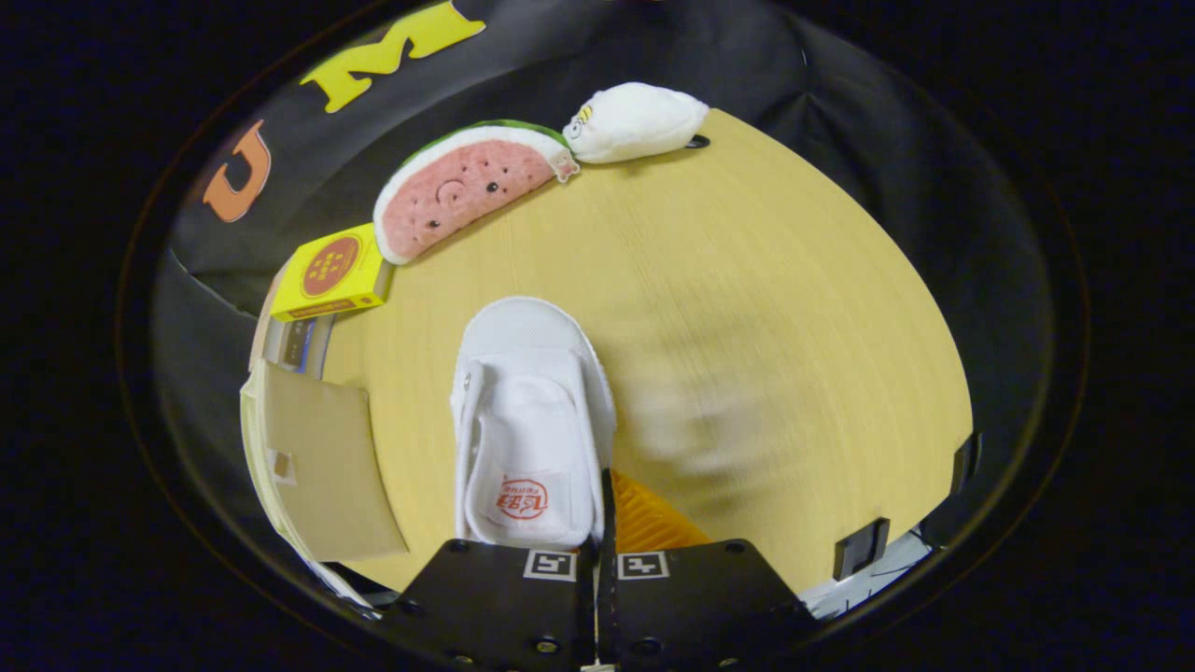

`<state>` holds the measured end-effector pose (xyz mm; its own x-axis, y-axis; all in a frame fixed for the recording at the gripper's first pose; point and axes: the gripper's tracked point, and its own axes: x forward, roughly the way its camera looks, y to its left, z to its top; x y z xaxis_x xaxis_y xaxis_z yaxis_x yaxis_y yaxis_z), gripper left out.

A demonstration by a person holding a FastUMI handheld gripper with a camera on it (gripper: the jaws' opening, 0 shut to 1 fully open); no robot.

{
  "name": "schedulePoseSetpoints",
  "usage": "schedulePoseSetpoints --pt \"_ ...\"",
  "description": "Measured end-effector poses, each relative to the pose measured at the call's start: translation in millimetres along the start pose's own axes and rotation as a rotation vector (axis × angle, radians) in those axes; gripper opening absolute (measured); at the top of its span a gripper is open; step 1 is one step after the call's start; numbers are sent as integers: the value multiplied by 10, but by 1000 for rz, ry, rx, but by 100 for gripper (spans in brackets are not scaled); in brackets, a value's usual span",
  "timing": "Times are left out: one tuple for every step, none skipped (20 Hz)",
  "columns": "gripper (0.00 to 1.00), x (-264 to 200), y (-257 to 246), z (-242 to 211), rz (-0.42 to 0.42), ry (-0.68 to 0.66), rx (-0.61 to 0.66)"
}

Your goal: Open the storage box then place both shoes into the box .Put the left shoe in first, then the right shoe, with the right side of both shoes facing outward in a uniform manner.

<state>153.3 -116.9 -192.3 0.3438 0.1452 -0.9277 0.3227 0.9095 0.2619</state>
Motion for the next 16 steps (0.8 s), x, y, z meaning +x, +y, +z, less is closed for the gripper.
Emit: schedulePoseSetpoints --pt "1 -106 86 -12 -3 -10 -12" --pt "1 -207 184 -16 -10 -24 -29" --pt "1 -328 315 -35 -16 -40 -49" --pt "1 -427 462 -49 -12 -51 -70" --pt "1 -520 618 -77 -4 -61 -87" --pt "1 -628 813 -110 10 -70 -106" --pt "1 -716 987 -144 23 -78 -118" --pt "1 -801 1194 -186 37 -86 -135" --pt "1 -870 1387 -220 45 -90 -155" --pt "1 -923 1543 -254 48 -95 -175" --pt "1 -984 1743 -296 49 -102 -197" --pt "1 -1023 1921 -325 50 -112 -217" --pt "1 -1053 2103 -368 54 -119 -238" --pt "1 -1067 2256 -409 60 -122 -249" --pt "1 -1059 2431 -470 70 -120 -253" --pt "1 -1031 2611 -529 83 -113 -258"
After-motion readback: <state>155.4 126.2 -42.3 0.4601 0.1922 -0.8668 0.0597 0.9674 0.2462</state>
